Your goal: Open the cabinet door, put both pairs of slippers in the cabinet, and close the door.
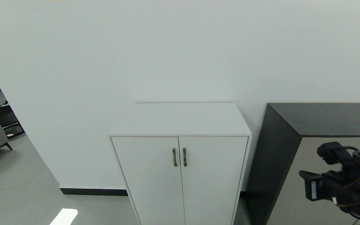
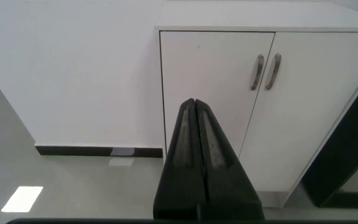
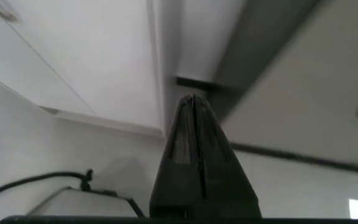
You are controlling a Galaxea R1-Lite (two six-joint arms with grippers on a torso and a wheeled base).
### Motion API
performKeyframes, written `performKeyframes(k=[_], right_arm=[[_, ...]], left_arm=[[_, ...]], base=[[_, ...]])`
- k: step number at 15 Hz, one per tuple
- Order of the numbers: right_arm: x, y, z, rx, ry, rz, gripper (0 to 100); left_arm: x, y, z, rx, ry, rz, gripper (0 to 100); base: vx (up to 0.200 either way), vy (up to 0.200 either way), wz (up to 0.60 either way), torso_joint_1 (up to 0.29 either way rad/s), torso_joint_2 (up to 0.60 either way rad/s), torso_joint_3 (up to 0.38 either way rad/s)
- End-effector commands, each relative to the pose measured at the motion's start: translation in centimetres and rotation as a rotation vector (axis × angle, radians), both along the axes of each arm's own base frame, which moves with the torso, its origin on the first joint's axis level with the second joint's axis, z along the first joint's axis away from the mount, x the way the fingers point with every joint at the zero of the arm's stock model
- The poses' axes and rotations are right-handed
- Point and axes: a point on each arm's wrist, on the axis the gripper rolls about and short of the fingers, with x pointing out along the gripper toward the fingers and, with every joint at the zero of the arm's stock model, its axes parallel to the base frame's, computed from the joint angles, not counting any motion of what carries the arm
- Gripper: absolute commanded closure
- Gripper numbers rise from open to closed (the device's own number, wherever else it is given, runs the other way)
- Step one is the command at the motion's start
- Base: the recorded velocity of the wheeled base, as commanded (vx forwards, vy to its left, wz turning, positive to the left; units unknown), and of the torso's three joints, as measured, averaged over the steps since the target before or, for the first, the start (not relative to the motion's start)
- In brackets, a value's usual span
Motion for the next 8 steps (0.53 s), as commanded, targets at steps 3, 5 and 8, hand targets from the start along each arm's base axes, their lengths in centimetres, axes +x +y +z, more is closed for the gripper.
performKeyframes(k=[3,5,8], right_arm=[[-8.1,-4.4,-0.1,0.015,-0.032,-0.068,100],[-11.7,-4.9,-0.5,0.026,0.040,0.012,100],[-14.3,-5.2,-1.4,0.007,0.102,0.029,100]], left_arm=[[0.0,0.0,0.0,-0.002,0.000,0.001,100],[0.0,0.0,0.0,-0.001,0.001,0.000,100],[0.0,0.0,0.0,-0.001,0.001,0.000,100]], base=[[0.000,0.000,0.00,0.000,0.00,0.000],[0.000,0.000,0.00,0.000,0.00,0.000],[0.000,0.000,0.00,0.000,0.00,0.000]])
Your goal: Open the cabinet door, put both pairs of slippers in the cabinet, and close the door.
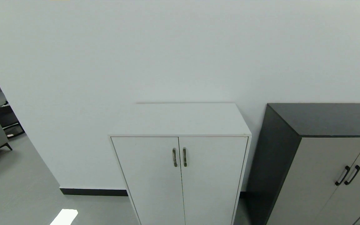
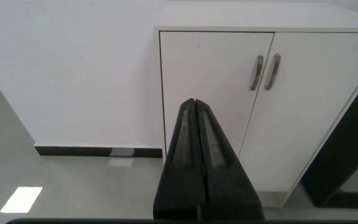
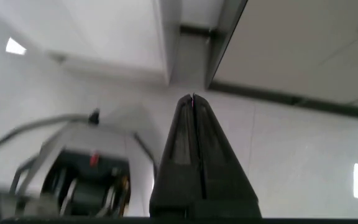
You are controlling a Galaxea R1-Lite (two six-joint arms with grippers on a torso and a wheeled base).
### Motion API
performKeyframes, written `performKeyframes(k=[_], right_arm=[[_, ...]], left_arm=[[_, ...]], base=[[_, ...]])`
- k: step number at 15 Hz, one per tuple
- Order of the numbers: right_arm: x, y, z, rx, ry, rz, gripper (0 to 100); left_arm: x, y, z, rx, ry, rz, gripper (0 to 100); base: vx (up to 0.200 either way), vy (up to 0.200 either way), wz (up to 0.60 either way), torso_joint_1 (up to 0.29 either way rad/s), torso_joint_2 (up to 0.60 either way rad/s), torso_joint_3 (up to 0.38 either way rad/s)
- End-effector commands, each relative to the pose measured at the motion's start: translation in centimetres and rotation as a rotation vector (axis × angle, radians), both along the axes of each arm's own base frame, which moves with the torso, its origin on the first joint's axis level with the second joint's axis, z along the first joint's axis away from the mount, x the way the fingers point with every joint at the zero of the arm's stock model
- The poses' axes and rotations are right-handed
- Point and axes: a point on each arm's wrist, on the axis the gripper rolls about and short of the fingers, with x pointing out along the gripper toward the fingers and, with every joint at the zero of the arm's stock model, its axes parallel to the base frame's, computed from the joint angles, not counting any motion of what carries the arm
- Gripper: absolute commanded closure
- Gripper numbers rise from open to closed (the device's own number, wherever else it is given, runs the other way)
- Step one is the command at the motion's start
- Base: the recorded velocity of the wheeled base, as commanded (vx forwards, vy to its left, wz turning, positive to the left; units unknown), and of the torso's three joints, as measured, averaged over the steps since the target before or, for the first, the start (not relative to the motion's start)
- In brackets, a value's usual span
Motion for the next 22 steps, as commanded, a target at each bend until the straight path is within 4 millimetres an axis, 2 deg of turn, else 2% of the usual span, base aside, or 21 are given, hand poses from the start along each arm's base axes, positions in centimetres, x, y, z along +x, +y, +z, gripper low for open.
performKeyframes(k=[1,5,10,14,17,22], right_arm=[[-2.9,-0.4,0.1,0.017,-0.072,0.013,100],[-4.6,-0.6,-0.6,0.028,-0.060,0.032,100],[-5.7,-0.6,-1.0,0.044,-0.065,0.091,100],[-6.4,-0.8,-0.8,0.085,-0.158,0.053,100],[-7.5,-1.0,-0.7,0.096,-0.295,-0.024,100],[-8.6,-1.1,-0.7,0.111,-0.435,-0.039,100]], left_arm=[[0.0,0.0,0.0,0.000,0.001,0.001,100],[0.0,0.0,0.0,0.000,0.001,-0.001,100],[0.0,0.0,0.0,0.001,0.001,-0.001,100],[0.0,0.0,0.0,0.001,0.001,-0.001,100],[0.0,0.0,0.0,0.001,0.001,-0.001,100],[0.0,0.0,0.0,0.000,0.001,0.001,100]], base=[[0.000,0.000,0.00,0.000,0.00,0.000],[0.000,0.000,0.00,0.000,0.00,0.000],[0.000,0.000,0.00,0.000,0.00,0.000],[0.000,0.000,0.00,0.000,0.00,0.000],[0.000,0.000,0.00,0.000,0.00,0.000],[0.000,0.000,0.00,0.000,0.00,0.000]])
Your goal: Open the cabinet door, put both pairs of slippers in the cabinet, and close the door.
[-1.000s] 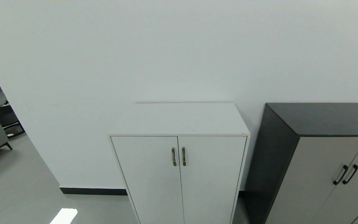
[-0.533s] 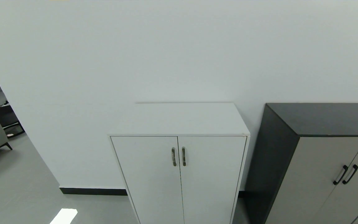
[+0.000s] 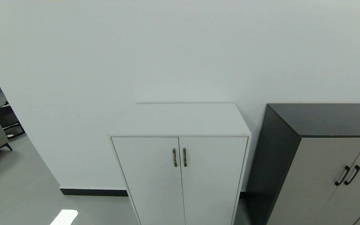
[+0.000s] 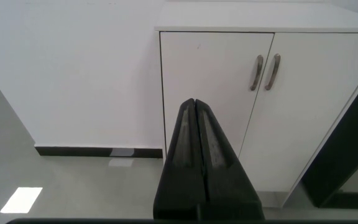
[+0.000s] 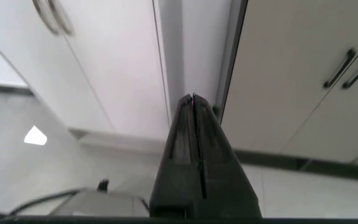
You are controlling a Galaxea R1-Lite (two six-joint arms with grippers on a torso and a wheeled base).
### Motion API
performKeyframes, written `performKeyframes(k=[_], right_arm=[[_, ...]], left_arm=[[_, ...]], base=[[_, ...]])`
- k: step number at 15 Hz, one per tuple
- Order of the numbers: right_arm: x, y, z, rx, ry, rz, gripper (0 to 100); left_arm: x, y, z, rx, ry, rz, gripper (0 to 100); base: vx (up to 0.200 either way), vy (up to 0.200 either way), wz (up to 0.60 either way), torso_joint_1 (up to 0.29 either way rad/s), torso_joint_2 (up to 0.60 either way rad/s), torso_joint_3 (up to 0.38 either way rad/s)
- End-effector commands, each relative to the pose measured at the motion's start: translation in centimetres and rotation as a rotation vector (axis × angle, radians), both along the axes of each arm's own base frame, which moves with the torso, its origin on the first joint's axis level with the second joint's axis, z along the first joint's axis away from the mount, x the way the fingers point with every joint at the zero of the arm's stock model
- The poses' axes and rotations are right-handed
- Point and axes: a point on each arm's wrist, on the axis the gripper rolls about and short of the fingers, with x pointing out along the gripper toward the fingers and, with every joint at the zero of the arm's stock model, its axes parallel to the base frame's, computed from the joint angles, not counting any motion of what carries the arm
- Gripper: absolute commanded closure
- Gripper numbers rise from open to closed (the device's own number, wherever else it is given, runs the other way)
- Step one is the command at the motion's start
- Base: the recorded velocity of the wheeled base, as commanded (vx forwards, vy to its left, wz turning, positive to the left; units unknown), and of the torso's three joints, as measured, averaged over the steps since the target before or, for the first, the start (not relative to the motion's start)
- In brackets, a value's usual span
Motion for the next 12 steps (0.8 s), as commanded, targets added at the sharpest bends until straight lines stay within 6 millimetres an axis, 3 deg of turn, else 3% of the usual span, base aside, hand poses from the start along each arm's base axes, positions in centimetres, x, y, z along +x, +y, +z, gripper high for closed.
performKeyframes(k=[1,12], right_arm=[[-0.7,0.0,-0.1,0.008,-0.087,-0.018,100],[-2.0,0.0,-0.3,0.011,-0.254,-0.082,100]], left_arm=[[0.0,0.0,0.0,0.000,0.001,0.000,100],[0.0,0.0,0.0,0.000,0.001,0.000,100]], base=[[0.000,0.000,0.00,0.000,0.00,0.000],[0.000,0.000,0.00,0.000,0.00,0.000]])
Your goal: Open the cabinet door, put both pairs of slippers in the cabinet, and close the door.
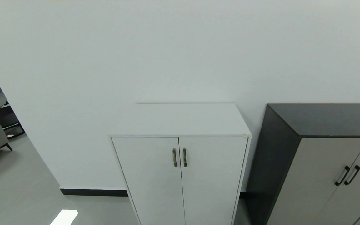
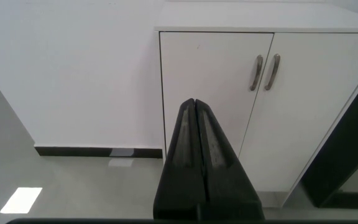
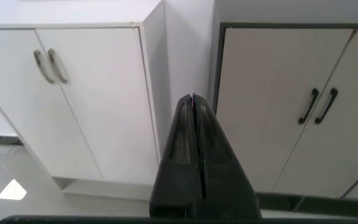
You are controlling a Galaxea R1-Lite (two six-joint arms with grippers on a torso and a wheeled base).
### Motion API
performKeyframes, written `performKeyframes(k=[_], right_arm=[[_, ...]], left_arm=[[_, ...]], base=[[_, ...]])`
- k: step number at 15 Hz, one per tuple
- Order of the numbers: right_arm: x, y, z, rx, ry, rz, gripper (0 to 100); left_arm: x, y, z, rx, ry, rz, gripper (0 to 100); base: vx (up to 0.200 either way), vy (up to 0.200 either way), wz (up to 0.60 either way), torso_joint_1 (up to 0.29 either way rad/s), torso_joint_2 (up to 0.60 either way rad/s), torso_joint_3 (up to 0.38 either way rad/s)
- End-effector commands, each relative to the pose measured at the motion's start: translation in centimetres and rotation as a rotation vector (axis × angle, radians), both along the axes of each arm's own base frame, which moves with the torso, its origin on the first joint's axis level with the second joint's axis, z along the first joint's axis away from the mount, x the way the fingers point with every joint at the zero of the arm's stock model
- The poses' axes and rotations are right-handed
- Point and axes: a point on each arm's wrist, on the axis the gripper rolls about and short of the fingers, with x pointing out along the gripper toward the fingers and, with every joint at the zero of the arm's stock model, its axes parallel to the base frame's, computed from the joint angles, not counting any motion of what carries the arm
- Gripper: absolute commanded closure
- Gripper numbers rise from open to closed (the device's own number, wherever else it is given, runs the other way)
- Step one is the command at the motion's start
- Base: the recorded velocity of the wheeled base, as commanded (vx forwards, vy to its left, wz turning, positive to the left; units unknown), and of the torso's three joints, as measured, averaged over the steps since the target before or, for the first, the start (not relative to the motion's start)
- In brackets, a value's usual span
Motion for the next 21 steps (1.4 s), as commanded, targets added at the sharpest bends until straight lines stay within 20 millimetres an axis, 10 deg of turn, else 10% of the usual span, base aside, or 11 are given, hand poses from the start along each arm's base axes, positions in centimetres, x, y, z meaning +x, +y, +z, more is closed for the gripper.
performKeyframes(k=[1,21], right_arm=[[-0.34,0.02,-0.08,-0.002,-0.046,-0.024,100],[-0.33,-0.06,-0.08,-0.003,-0.046,-0.056,100]], left_arm=[[0.01,0.00,0.00,0.000,0.001,0.001,100],[0.01,0.00,0.00,0.000,0.001,0.001,100]], base=[[0.000,0.000,0.00,0.000,0.00,0.000],[0.000,0.000,0.00,0.000,0.00,0.000]])
